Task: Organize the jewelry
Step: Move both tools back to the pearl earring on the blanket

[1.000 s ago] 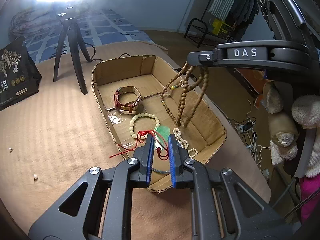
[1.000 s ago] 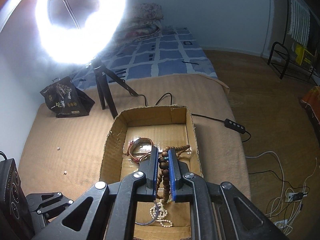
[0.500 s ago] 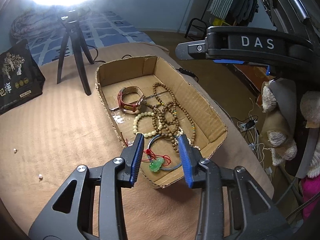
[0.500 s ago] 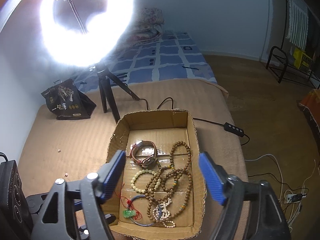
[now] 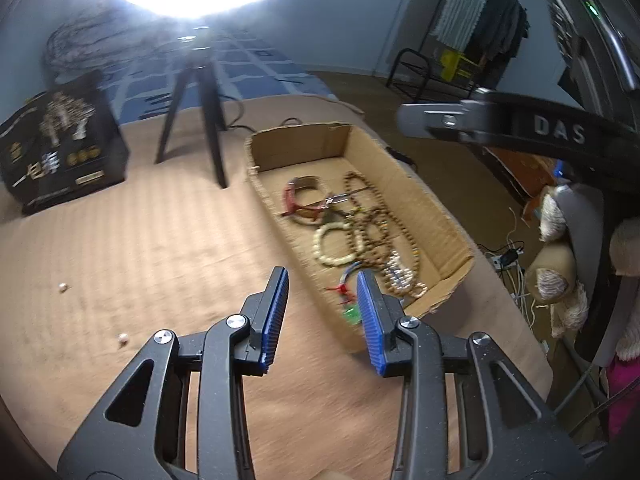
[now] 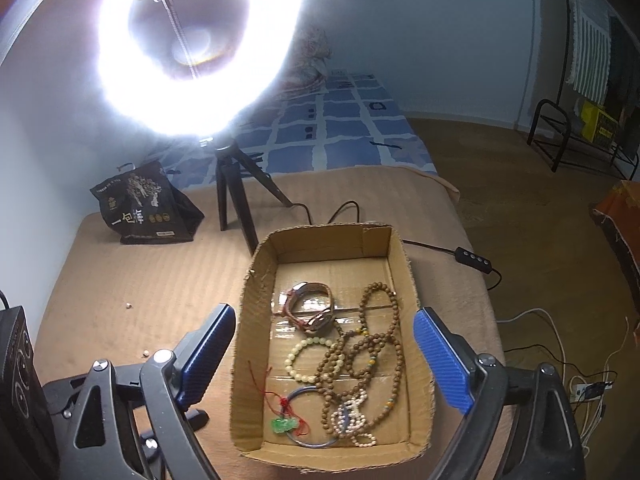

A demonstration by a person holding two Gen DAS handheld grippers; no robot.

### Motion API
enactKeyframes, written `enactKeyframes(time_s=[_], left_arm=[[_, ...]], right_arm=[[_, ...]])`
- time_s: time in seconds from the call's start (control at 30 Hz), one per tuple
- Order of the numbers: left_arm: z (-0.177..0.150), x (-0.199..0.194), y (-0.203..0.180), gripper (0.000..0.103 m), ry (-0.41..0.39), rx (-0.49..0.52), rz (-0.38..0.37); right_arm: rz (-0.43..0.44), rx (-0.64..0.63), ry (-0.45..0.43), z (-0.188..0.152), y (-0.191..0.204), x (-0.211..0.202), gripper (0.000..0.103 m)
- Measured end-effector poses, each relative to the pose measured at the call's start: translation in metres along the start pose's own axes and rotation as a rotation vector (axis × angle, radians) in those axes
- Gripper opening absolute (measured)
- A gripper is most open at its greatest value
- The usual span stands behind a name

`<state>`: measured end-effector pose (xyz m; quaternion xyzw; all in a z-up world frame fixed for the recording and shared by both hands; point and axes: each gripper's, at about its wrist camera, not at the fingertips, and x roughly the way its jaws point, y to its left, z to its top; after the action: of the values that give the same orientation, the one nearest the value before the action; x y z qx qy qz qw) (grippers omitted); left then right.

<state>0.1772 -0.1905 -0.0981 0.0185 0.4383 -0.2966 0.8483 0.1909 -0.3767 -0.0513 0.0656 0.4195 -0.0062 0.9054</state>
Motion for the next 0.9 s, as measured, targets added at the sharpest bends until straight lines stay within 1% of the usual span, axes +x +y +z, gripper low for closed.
enactKeyframes(time_s=[0.13, 0.2, 0.3, 0.5, 0.57, 0.7, 0.9], left_arm=[[-0.008, -0.011, 0.020, 0.036, 0.006, 0.000, 0.036], [-0.012, -0.016, 0.033, 0.036, 0.013, 0.000, 0.059], [-0.017, -0.023, 0.052, 0.036, 0.020, -0.012, 0.081], [-0.028, -0.034, 0.099, 0.036, 0.030, -0.033, 0.142], [-0.031, -0.039, 0.114, 0.036, 0.032, -0.047, 0.153], [-0.035, -0.044, 0.148, 0.036, 0.030, -0.087, 0.183], [-0.038, -0.044, 0.190, 0.036, 0.034, -0.146, 0.213]], right_arm=[[0.011, 0.027, -0.031, -0.009, 0.012, -0.004, 0.096], [0.011, 0.018, -0.045, -0.011, 0.020, -0.005, 0.102], [0.010, -0.019, -0.054, -0.015, 0.036, -0.006, 0.103], [0.037, -0.082, -0.021, -0.023, 0.068, -0.001, 0.103], [0.046, -0.111, 0.000, -0.026, 0.081, 0.003, 0.103], [0.052, -0.159, 0.016, -0.035, 0.104, 0.011, 0.103], [0.128, -0.201, 0.058, -0.049, 0.138, 0.029, 0.102]])
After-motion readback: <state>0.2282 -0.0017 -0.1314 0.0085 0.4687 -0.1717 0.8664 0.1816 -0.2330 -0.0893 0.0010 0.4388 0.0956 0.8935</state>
